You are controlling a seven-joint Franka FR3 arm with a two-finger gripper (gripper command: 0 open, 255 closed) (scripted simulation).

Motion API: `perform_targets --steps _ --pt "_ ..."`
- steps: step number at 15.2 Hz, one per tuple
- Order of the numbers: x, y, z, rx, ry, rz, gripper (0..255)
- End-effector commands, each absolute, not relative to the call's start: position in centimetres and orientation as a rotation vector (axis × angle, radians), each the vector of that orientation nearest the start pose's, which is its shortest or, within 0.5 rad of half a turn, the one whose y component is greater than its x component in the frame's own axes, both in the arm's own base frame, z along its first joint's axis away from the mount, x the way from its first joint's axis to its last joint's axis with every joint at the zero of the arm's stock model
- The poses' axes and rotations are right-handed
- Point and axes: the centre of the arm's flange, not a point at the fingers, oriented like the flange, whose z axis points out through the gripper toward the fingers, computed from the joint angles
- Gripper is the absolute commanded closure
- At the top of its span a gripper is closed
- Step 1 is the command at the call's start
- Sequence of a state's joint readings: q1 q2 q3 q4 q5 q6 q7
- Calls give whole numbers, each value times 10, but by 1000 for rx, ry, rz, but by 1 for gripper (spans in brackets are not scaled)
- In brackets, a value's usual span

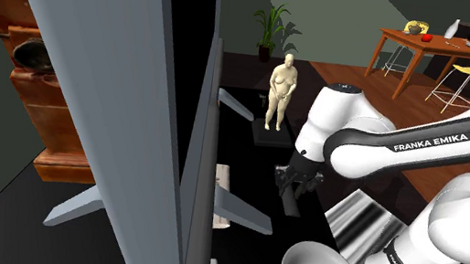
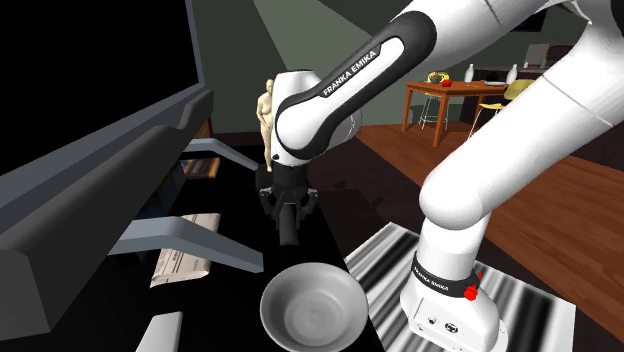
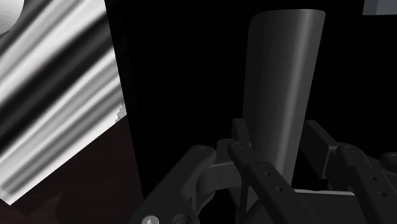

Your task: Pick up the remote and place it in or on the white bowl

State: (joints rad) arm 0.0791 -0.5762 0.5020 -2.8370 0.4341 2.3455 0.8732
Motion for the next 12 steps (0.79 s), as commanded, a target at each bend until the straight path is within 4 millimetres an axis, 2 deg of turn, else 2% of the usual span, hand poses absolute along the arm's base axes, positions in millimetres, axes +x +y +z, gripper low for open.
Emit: perform_targets --steps 1,12 --pt "296 175 352 -2899 985 -26 255" --pt "296 175 410 -2899 985 -26 255"
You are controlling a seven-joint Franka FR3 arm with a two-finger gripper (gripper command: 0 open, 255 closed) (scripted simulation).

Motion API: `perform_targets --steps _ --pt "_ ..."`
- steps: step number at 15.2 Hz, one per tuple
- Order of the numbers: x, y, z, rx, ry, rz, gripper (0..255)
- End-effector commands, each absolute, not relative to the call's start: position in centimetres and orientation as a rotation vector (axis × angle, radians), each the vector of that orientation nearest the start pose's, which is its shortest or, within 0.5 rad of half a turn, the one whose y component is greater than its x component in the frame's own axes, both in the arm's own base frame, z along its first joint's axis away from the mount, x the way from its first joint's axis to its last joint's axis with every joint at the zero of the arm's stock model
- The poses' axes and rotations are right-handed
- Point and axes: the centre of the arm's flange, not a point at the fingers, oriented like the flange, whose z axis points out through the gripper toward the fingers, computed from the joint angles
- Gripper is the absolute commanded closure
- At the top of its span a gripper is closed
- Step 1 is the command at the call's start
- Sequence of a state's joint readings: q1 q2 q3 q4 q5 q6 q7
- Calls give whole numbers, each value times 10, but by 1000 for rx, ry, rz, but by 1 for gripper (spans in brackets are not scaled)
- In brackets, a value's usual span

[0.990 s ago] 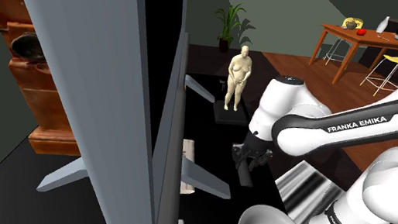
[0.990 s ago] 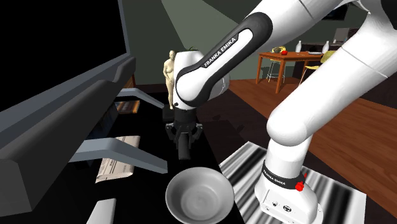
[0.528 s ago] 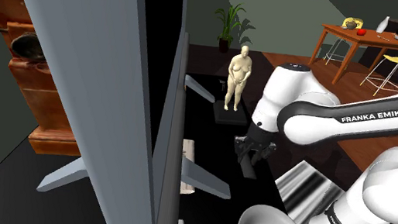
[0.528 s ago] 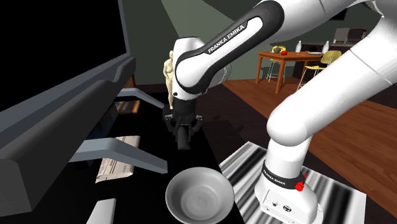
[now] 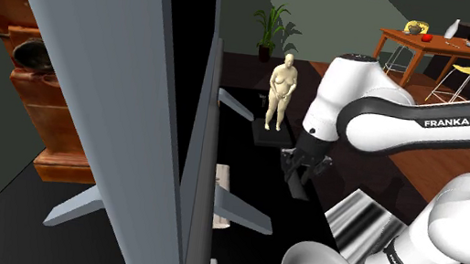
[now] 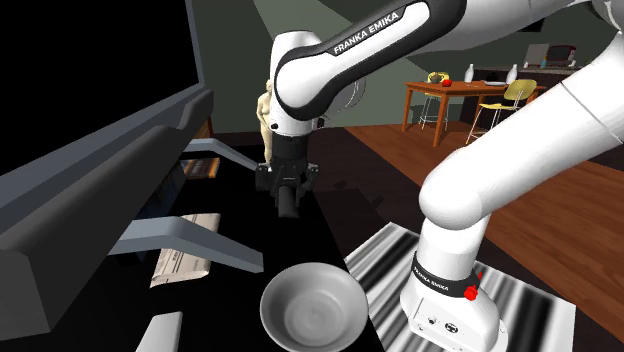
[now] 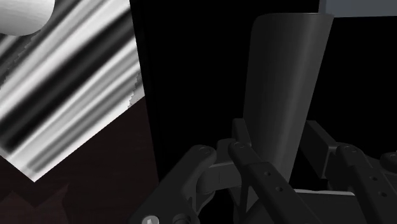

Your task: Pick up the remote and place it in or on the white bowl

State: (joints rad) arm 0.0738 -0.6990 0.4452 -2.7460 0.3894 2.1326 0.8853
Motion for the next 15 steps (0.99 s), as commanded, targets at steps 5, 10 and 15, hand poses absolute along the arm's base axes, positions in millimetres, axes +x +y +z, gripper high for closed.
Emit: perform_targets --steps 5,10,15 --pt "296 175 436 -2899 985 -26 255" --pt "251 202 436 -2899 985 -26 255" --pt "193 235 433 -2899 985 -26 255"
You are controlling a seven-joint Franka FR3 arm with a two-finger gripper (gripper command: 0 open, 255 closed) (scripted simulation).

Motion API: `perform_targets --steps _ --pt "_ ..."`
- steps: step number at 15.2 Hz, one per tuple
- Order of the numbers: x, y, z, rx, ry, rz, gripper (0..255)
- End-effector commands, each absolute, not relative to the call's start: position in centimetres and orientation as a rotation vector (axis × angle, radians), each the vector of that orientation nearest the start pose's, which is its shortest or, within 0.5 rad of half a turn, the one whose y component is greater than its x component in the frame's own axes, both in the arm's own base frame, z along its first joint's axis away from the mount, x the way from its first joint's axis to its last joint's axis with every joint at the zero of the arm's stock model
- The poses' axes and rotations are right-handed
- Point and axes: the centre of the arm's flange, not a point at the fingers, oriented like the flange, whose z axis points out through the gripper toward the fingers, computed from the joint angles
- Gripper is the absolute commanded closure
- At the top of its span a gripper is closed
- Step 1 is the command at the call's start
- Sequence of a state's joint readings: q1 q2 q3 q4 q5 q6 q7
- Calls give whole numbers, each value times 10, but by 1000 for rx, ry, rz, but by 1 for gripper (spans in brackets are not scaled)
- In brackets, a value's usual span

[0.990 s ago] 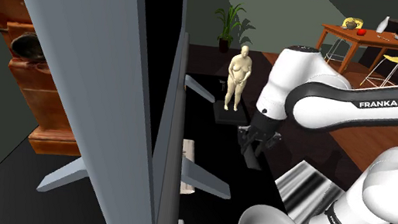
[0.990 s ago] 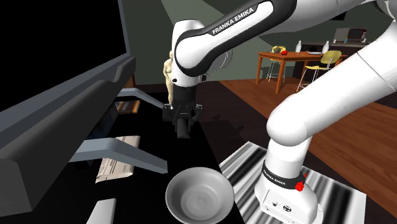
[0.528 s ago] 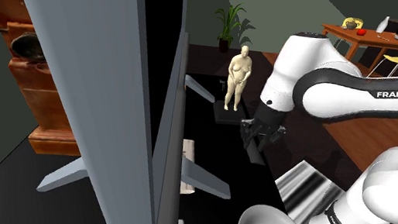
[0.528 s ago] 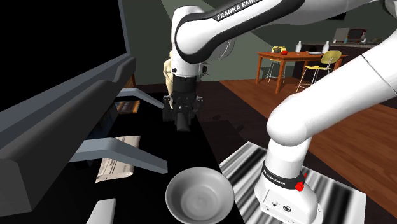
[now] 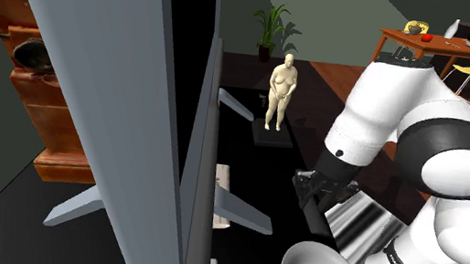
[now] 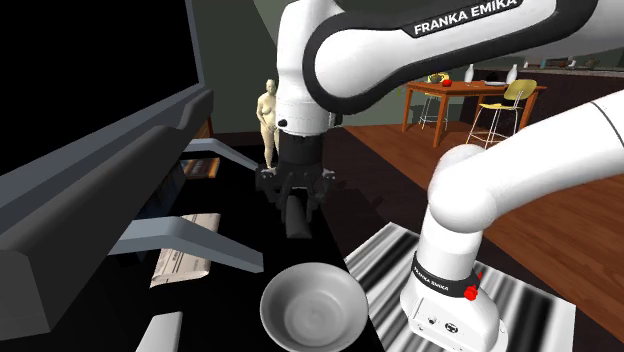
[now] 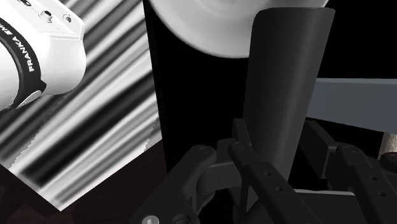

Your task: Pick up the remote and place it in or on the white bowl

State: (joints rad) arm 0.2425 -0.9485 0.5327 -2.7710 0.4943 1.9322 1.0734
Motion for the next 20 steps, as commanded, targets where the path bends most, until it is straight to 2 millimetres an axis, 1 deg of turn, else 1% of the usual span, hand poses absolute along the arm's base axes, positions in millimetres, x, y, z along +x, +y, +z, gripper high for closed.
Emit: perform_targets --steps 1,9,10,20 --pt "182 241 433 -2899 985 -26 255" --pt "91 294 429 -2899 985 -26 255" --pt "75 303 428 -2899 985 -26 255" --pt "75 303 375 -2899 985 -26 255"
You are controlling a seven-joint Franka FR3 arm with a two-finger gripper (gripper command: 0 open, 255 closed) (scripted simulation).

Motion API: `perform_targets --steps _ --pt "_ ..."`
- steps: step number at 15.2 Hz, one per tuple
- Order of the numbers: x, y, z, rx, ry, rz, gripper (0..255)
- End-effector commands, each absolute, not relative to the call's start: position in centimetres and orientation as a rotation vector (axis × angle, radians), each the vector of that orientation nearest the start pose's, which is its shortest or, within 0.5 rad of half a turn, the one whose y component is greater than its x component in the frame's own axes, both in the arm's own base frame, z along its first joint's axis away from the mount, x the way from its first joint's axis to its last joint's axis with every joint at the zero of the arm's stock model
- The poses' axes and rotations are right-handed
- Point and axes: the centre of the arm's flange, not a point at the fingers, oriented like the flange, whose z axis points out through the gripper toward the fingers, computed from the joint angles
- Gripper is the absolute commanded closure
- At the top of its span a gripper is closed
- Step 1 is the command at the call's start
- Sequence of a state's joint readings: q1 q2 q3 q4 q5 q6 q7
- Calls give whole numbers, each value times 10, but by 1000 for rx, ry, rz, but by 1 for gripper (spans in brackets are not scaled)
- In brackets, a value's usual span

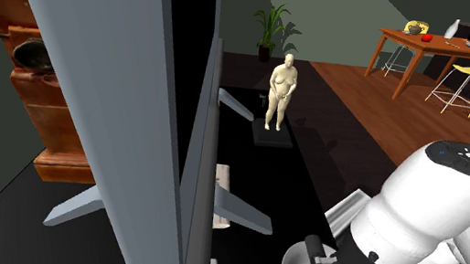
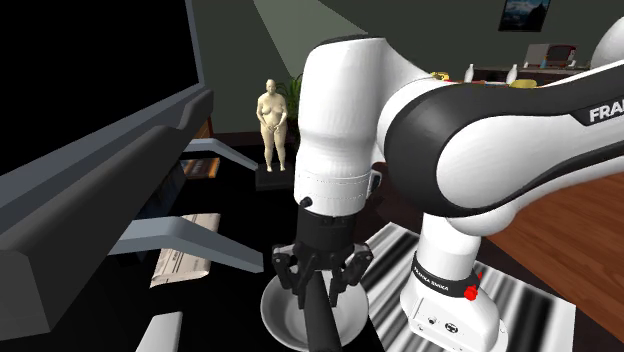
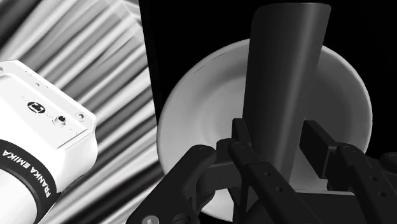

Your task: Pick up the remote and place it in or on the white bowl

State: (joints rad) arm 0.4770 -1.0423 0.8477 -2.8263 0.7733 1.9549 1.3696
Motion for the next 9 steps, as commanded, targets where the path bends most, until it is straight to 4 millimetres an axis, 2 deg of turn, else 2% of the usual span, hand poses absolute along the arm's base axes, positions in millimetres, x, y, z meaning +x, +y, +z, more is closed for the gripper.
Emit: perform_targets --steps 1,9 --pt "75 303 370 -2899 985 -26 255" --pt "75 303 368 -2899 985 -26 255"
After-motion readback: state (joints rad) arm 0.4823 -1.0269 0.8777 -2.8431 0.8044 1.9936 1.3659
